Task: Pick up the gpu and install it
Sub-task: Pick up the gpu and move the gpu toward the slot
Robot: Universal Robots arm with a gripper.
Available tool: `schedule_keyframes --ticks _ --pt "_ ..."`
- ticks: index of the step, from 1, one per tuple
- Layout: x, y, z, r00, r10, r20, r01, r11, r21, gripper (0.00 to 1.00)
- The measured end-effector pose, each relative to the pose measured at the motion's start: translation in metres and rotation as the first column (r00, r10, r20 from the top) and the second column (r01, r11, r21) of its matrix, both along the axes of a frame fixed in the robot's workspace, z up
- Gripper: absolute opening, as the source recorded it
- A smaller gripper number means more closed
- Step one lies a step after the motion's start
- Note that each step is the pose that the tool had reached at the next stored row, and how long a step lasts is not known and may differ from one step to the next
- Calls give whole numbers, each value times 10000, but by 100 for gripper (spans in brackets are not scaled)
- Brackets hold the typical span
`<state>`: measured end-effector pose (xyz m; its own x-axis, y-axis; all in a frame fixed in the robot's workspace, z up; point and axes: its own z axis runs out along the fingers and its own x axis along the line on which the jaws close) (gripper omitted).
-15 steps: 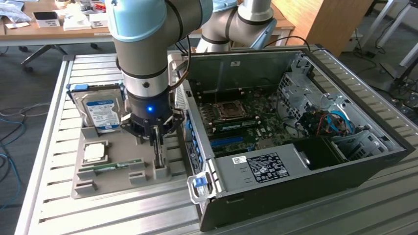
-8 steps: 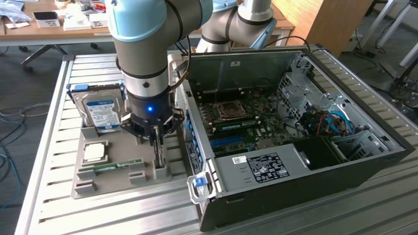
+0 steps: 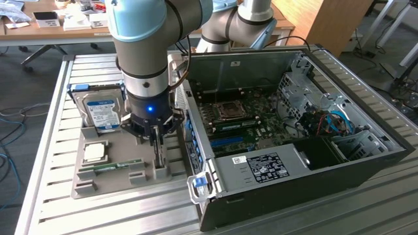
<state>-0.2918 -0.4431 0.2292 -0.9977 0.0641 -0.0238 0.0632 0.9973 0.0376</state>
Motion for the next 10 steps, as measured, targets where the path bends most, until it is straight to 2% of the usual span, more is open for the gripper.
schedule_keyframes --ticks 4,10 --pt "-1 0 0 9997 245 0 -245 9997 -1 27" --pt "-1 0 0 9997 247 -1 -247 9997 -2 27"
